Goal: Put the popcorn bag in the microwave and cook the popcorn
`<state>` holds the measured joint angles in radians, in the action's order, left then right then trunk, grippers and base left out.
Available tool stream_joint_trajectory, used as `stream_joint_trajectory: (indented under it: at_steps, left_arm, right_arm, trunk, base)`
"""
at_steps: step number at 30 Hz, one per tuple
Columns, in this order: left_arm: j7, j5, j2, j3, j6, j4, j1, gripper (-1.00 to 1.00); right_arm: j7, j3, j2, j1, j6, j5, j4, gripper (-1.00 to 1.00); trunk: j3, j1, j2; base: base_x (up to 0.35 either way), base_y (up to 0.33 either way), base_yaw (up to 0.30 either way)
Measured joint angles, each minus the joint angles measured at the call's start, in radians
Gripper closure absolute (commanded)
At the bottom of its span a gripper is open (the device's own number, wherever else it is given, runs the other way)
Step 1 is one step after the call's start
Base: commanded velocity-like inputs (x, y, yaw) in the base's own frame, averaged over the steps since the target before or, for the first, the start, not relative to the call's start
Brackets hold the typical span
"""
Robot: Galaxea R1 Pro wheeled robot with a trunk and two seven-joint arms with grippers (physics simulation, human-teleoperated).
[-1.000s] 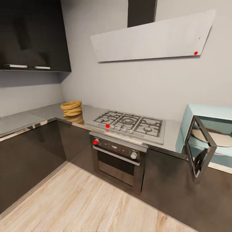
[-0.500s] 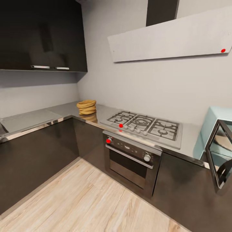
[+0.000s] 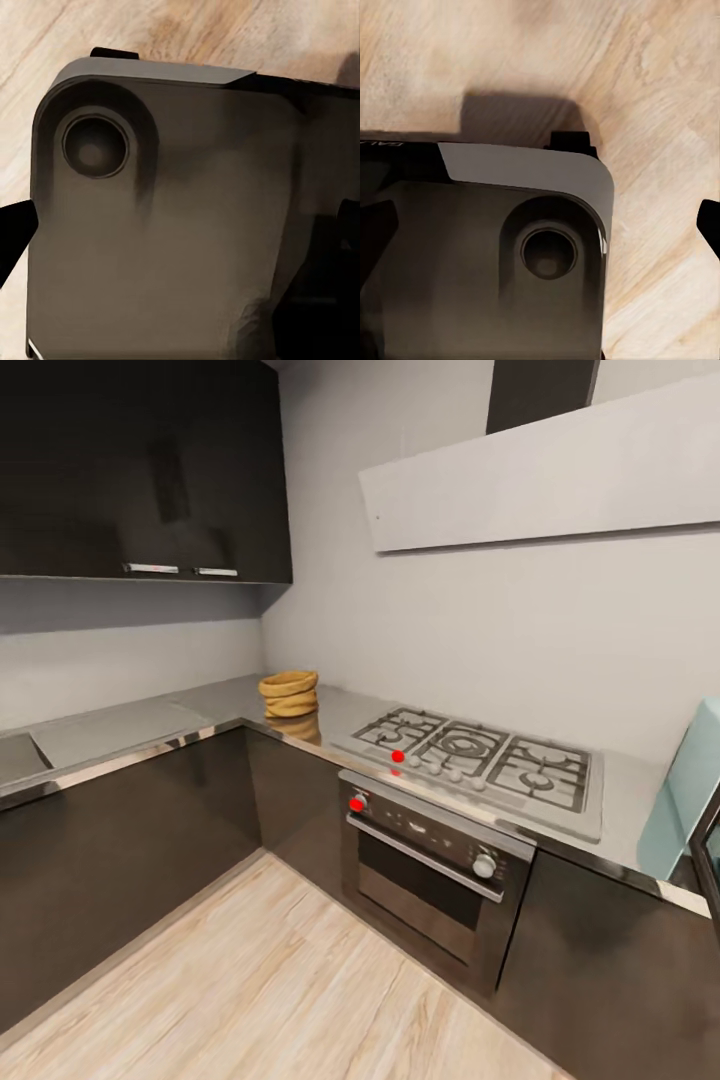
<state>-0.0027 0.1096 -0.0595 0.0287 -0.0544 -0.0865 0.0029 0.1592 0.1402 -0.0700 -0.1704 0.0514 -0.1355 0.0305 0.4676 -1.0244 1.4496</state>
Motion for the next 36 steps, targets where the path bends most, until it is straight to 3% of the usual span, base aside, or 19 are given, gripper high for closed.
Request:
stream_joint_trajectory:
  at_steps: [36]
  left_arm:
    - [0.001,0.0,-0.001,0.0,-0.001,0.0,0.0,-1.0]
  right_arm:
    - [0.0,0.0,-0.005,0.0,0.001,0.002,0.0,-1.0]
  trunk:
    - [0.0,0.0,0.0]
  base:
    - [0.311,0.145,0.0]
